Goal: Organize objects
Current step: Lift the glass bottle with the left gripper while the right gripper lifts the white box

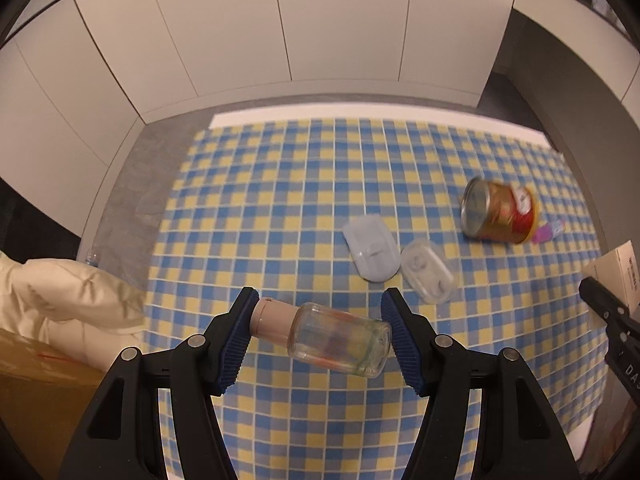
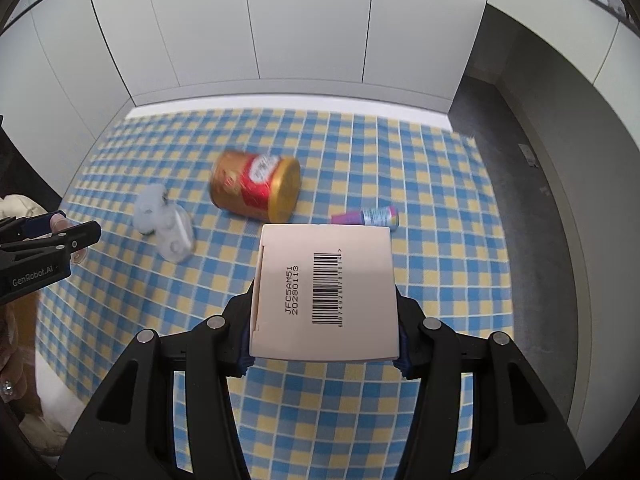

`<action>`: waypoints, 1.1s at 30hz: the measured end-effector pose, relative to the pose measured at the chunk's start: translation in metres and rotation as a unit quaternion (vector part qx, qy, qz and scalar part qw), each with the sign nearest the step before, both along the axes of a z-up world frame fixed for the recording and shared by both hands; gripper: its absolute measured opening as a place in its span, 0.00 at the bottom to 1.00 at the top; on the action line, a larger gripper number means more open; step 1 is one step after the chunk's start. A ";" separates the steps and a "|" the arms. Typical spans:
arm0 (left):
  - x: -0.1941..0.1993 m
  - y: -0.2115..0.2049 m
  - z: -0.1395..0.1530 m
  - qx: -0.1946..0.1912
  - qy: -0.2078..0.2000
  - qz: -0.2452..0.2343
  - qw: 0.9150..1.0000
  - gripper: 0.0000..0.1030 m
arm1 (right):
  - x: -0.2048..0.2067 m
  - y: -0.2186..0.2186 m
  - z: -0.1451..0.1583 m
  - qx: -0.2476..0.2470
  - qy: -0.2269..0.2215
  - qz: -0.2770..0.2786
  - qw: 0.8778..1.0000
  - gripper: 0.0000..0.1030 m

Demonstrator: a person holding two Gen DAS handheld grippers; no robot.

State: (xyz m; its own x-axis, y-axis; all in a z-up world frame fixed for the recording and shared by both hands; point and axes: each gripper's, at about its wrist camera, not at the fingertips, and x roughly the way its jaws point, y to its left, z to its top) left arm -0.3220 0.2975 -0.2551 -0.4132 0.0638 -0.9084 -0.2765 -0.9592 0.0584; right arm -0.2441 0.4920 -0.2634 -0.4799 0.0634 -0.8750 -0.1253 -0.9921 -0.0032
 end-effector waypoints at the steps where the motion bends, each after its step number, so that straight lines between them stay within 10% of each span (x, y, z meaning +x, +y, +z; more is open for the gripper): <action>1: -0.001 0.001 0.004 0.004 0.000 0.002 1.000 0.62 | 0.001 -0.003 0.007 -0.001 0.002 0.003 1.000 0.52; 33: 0.062 -0.029 0.302 0.087 0.118 0.046 0.988 0.62 | 0.066 -0.022 0.325 0.043 0.105 -0.018 0.993 0.52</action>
